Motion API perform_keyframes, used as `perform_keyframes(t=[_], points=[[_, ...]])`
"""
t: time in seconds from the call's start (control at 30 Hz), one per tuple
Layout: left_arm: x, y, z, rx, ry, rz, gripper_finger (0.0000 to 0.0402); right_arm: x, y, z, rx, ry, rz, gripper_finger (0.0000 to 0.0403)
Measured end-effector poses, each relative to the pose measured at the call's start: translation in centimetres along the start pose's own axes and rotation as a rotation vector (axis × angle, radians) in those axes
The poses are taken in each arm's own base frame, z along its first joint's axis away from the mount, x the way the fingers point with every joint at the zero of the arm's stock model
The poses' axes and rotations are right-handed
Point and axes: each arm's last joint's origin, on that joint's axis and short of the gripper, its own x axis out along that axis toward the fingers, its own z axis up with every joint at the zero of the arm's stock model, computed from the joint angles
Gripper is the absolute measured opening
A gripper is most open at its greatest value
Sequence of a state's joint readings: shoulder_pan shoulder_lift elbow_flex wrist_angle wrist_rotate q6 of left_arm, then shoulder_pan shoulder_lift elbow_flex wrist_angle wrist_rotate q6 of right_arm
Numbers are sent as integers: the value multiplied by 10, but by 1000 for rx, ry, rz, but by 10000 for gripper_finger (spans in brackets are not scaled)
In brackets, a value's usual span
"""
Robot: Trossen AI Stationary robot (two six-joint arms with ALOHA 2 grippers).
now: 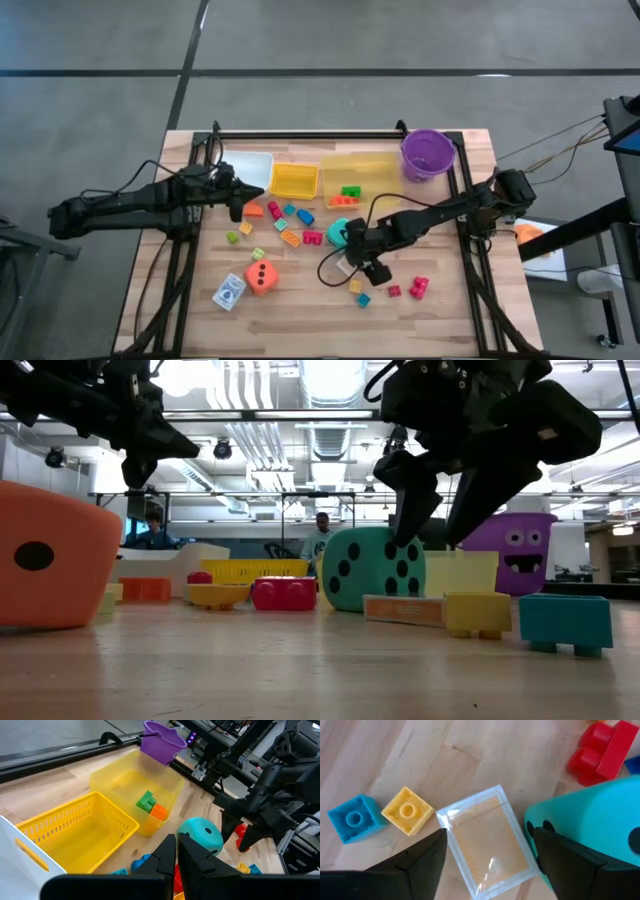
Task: Pick & Place Toys
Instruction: Put the yellow deck of cards into the yellow basket
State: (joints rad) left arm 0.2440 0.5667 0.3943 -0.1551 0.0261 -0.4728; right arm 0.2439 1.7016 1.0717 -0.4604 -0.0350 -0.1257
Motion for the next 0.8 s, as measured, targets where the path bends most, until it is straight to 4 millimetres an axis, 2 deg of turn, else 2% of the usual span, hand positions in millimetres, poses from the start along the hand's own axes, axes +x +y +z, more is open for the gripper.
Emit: perform_keyframes(t=[0.23,0.53,0.8], points=[[0,0,0,0,0,0,19,1,0,-2,-11,8,1,393],[0,0,0,0,0,0,19,2,0,-3,18,13,-16,389],[0,0,0,0,0,0,19,11,0,-7,-153,52,-9,389]])
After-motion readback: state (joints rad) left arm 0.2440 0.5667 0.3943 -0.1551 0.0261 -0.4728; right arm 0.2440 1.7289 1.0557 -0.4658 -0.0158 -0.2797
